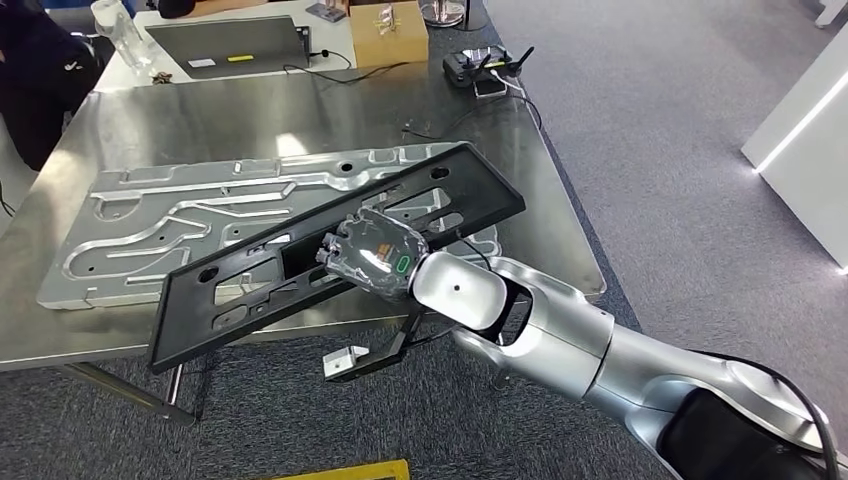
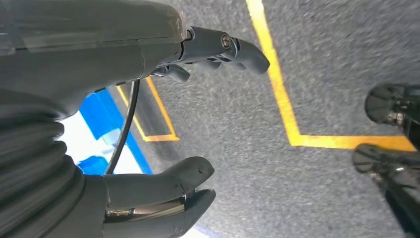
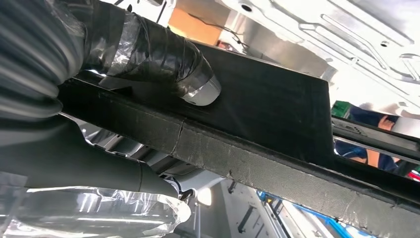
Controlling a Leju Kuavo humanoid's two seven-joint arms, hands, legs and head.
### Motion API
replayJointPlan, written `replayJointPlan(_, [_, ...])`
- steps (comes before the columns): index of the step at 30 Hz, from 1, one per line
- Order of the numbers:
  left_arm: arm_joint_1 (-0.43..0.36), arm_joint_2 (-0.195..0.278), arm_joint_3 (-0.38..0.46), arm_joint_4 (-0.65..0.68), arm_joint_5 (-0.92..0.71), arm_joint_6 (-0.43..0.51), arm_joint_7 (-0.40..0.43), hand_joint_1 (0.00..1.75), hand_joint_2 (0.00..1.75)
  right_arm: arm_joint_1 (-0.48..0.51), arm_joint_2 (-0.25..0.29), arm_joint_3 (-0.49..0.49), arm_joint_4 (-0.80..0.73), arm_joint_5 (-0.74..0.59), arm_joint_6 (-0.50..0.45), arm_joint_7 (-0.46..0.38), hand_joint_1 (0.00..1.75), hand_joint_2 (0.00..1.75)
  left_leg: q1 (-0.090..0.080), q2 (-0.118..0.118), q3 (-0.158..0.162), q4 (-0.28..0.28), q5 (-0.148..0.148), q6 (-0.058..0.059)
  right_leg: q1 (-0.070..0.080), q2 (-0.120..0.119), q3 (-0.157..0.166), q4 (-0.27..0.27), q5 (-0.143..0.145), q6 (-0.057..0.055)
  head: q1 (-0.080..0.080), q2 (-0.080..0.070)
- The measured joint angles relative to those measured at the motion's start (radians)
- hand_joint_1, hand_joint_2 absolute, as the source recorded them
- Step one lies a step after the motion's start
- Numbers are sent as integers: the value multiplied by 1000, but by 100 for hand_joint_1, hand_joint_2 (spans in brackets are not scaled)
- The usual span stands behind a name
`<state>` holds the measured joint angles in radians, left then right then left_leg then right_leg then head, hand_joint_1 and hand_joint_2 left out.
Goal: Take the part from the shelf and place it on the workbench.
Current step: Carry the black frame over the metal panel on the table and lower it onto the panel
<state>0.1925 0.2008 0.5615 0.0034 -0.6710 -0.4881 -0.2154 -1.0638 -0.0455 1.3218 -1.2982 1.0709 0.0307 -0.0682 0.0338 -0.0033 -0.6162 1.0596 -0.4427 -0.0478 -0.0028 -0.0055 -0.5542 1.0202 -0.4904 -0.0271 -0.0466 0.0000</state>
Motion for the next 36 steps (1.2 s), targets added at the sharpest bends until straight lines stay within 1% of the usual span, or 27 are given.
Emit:
replayJointPlan(1, [0, 0, 0, 0, 0, -1, 0, 0, 175, 1, 0, -1, 5, 0, -5, 1, 175, 175, -2, -1, 11, -26, 5, 6, 1, 1, -1, 5, -5, 6, 0, 0])
replayJointPlan(2, [-1, 0, 0, 0, -1, -2, -1, 0, 175, 3, 0, -2, 12, 1, -13, 2, 175, 175, -5, -3, 13, -29, -2, 14, 3, 2, -3, 6, -7, 11, 1, 0])
replayJointPlan(4, [1, 0, 0, 0, -1, -2, 0, 0, 175, 9, -1, -9, 27, 3, -35, 8, 175, 175, -5, -4, 14, -32, -1, 31, 2, 3, -2, 6, -10, 19, 1, 0])
replayJointPlan(5, [1, -1, 0, 0, -1, -2, 1, 0, 175, 13, -2, -17, 35, 5, -49, 13, 175, 175, -4, -4, 16, -35, 0, 40, 1, 3, -6, 17, -18, 23, 1, 0])
replayJointPlan(6, [1, -1, 0, 0, -1, -1, 1, 0, 175, 17, -2, -27, 45, 6, -66, 17, 175, 175, -2, -4, 18, -39, 0, 48, 0, 4, -20, 46, -35, 27, 1, 0])
replayJointPlan(7, [1, -1, 0, 0, -1, 1, 2, 0, 175, 21, -2, -39, 57, 9, -84, 22, 175, 175, -1, -3, 20, -41, -1, 55, -1, 4, -45, 98, -62, 31, 1, 0])
replayJointPlan(9, [1, -1, 0, 0, 0, 3, 5, 0, 175, 32, -4, -55, 80, 15, -114, 28, 175, 175, -4, -3, 22, -41, -4, 62, -3, 4, -122, 237, -116, 36, 1, 0])
replayJointPlan(10, [1, -1, 0, 0, 0, 4, 6, 0, 175, 40, -5, -59, 91, 17, -122, 29, 175, 175, -5, -4, 25, -41, -7, 64, -3, 4, -155, 287, -125, 37, 1, 0])
replayJointPlan(11, [1, -1, 0, 0, 1, 4, 6, 0, 175, 48, -7, -62, 102, 18, -127, 30, 175, 175, -6, -5, 28, -41, -9, 65, -3, 4, -171, 302, -114, 36, 1, 0])
replayJointPlan(12, [1, -1, 0, 0, 1, 5, 7, 0, 175, 56, -7, -65, 113, 18, -131, 31, 175, 175, -7, -6, 33, -41, -12, 64, -3, 4, -166, 275, -82, 33, 1, 0])
replayJointPlan(14, [1, -2, 0, 0, 1, 5, 7, 0, 175, 66, -8, -78, 133, 19, -143, 35, 175, 175, -9, -9, 44, -41, -20, 60, 1, 5, -112, 141, 0, 20, 1, 0])
replayJointPlan(15, [0, -3, 0, 0, 1, 5, 7, 0, 175, 68, -7, -87, 144, 21, -151, 37, 175, 175, -12, -10, 47, -40, -24, 57, 3, 5, -85, 78, 26, 14, 1, 0])
replayJointPlan(16, [-1, -3, 0, 0, 1, 5, 7, 0, 175, 69, -6, -97, 155, 23, -160, 39, 175, 175, -13, -11, 49, -40, -27, 52, 6, 5, -67, 36, 38, 9, 1, 0])
replayJointPlan(18, [-2, -5, 0, 0, -1, 4, 6, 0, 175, 72, -3, -117, 183, 26, -172, 40, 175, 175, -13, -11, 50, -42, -30, 41, 11, 5, -58, 13, 36, 5, 1, 0])
replayJointPlan(20, [-3, -5, -1, 0, -3, 4, 7, 0, 175, 78, 3, -136, 216, 28, -175, 36, 175, 175, -11, -8, 51, -38, -37, 31, 6, 4, -49, 1, 38, -1, 1, 0])
replayJointPlan(21, [-4, -4, -1, 0, -5, 3, 7, 0, 175, 79, 8, -145, 232, 29, -176, 34, 175, 175, -10, -6, 43, -16, -51, 27, 3, 4, -42, -7, 40, -5, 1, 0])
replayJointPlan(22, [-5, -4, -1, 0, -6, 3, 6, 0, 175, 81, 15, -153, 248, 29, -176, 33, 175, 175, -10, -4, 23, 27, -75, 22, 0, 3, -36, -12, 40, -9, 1, 0])
replayJointPlan(24, [-5, -4, -1, 0, -10, 2, 5, 0, 175, 85, 26, -164, 272, 30, -177, 32, 175, 175, -9, -3, -43, 156, -131, 15, 0, 2, -29, -14, 36, -14, 0, 0])
replayJointPlan(25, [-5, -4, -1, 0, -11, 1, 5, 0, 175, 89, 30, -166, 281, 30, -177, 31, 175, 175, -9, -3, -74, 210, -145, 12, 1, 2, -26, -13, 32, -14, 0, 0])
replayJointPlan(26, [-5, -4, -1, 0, -11, 2, 5, 0, 175, 94, 33, -167, 291, 30, -177, 28, 175, 175, -8, -2, -92, 232, -140, 9, 0, 2, -23, -12, 28, -14, 0, 0])
replayJointPlan(27, [-6, -4, -2, 0, -13, 2, 6, 0, 175, 97, 37, -168, 302, 30, -177, 25, 175, 175, -7, -2, -91, 217, -114, 7, 0, 2, -18, -11, 24, -12, 0, 0])
replayJointPlan(29, [-6, -3, -3, 0, -17, 3, 7, 0, 175, 101, 50, -173, 327, 30, -176, 20, 175, 175, -4, 0, -41, 92, -36, 5, -2, 3, -10, -2, 11, -5, 0, 0])
replayJointPlan(30, [-7, -3, -3, 0, -19, 3, 8, 0, 175, 100, 57, -175, 339, 30, -176, 18, 175, 175, -5, 0, -14, 31, -11, 7, -1, 4, -8, 4, 3, 0, 0, 0])
replayJointPlan(31, [-9, -4, -4, 0, -20, 4, 8, 0, 175, 100, 64, -177, 351, 30, -177, 16, 175, 175, -6, 0, 4, -9, 1, 12, 0, 5, -8, 9, -2, 6, 1, 0])
replayJointPlan(32, [-10, -4, -4, 0, -22, 4, 9, 0, 175, 99, 71, -178, 362, 31, -177, 13, 175, 175, -8, -1, 11, -24, 0, 19, 3, 6, -8, 11, -5, 10, 1, 0])
replayJointPlan(34, [-12, -4, -4, 0, -27, 4, 9, 0, 175, 100, 83, -178, 381, 31, -176, 8, 175, 175, -10, -4, 11, -25, -3, 34, 5, 7, -8, 11, -7, 16, 1, 0])
replayJointPlan(36, [-13, -4, -5, 0, -35, 4, 9, 0, 175, 99, 95, -178, 394, 32, -175, 4, 175, 175, -8, -5, 15, -29, -3, 47, 2, 6, -16, 33, -23, 25, 1, 0])
